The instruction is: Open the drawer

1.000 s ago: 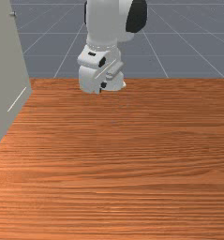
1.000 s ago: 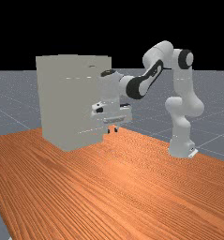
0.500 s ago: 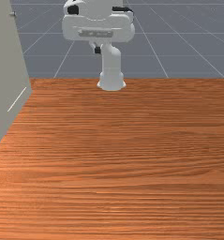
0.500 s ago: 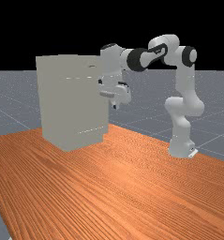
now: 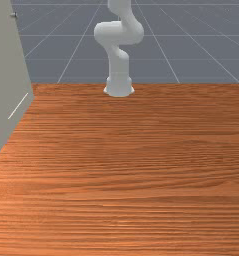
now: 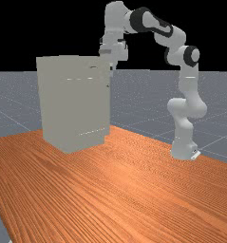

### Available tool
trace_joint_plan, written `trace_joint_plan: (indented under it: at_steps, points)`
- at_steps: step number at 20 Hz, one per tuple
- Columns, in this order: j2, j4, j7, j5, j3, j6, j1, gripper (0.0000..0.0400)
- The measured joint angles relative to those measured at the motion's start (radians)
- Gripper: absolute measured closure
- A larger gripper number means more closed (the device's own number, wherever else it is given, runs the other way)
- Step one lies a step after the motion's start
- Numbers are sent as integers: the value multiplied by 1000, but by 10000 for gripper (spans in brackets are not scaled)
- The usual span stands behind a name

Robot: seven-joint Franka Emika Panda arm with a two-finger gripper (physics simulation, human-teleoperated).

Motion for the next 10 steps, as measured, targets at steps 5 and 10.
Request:
trace_joint_plan:
  at_steps: [5,10]
  points:
    - [-12,121,-15,-37,-80,-20,-85,148]
    - [-13,161,-52,-84,-130,-16,-138,12]
